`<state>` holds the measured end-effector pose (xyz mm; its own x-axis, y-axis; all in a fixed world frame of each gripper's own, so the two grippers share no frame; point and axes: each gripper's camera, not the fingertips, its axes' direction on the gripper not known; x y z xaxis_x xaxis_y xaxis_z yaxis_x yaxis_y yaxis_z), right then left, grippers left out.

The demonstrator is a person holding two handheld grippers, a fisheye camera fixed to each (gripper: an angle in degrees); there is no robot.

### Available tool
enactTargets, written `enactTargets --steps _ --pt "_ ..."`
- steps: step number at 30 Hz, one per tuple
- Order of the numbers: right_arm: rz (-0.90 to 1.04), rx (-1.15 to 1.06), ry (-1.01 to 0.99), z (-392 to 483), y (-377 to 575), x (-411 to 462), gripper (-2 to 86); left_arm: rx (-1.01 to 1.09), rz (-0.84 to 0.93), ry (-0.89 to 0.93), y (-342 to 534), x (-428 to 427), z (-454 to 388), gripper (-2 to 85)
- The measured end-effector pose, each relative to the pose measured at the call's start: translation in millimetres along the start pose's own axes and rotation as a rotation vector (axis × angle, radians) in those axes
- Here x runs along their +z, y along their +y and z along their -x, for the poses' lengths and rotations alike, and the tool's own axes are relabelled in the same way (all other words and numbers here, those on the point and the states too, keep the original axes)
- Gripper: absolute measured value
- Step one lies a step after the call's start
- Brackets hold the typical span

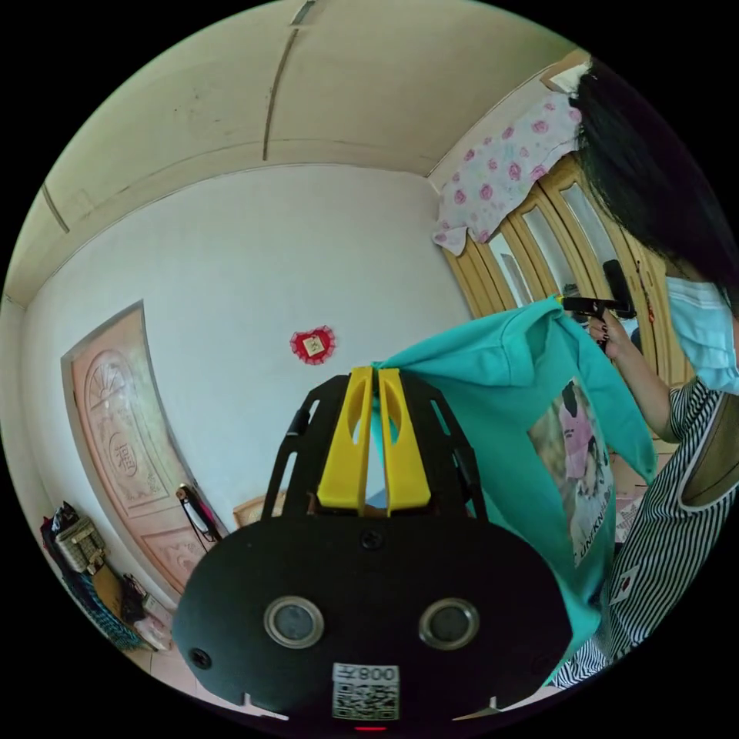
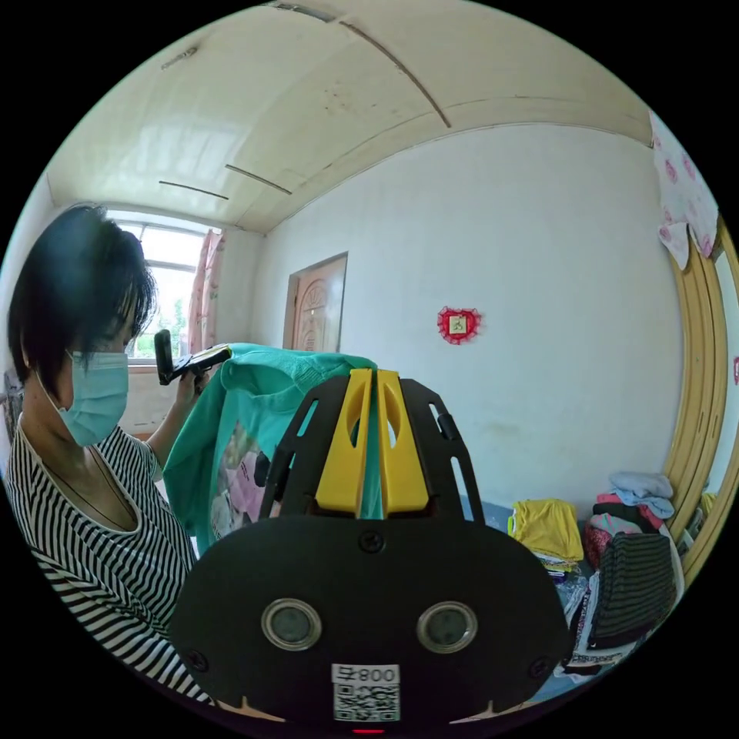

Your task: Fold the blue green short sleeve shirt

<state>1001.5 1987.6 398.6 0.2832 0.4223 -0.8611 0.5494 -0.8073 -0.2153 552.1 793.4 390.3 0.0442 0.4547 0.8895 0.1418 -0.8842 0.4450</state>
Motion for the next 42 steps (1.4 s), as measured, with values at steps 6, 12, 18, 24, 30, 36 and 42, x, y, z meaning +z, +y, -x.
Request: enactTargets --steps 6,12,18,24,30,36,42 --pt "0.144 0.046 0.024 -65 26 156 0.6 -0.065 0.132 0.014 17 118 102 1.0" --pt "0.392 0.109 0.023 -174 91 411 0.7 -0.268 0.38 0.049 105 321 239 1.4" --pt "0.782 0.337 0.04 -303 252 710 0.5 -0.471 0.78 0.038 297 558 350 2.6" --pt "0.999 0.579 0.074 -368 445 844 0.3 -0.65 1.077 0.086 507 628 400 5.0" --pt "1.043 0.579 -0.034 -327 560 793 1.3 -0.865 1.123 0.129 622 495 441 6.6" --pt "1.1 0.598 -0.031 -240 619 709 5.4 -1.09 1.135 0.19 672 364 448 8.4" --pt "1.242 0.484 0.091 -171 668 713 7.2 -1.167 1.186 0.244 709 351 464 8.5"
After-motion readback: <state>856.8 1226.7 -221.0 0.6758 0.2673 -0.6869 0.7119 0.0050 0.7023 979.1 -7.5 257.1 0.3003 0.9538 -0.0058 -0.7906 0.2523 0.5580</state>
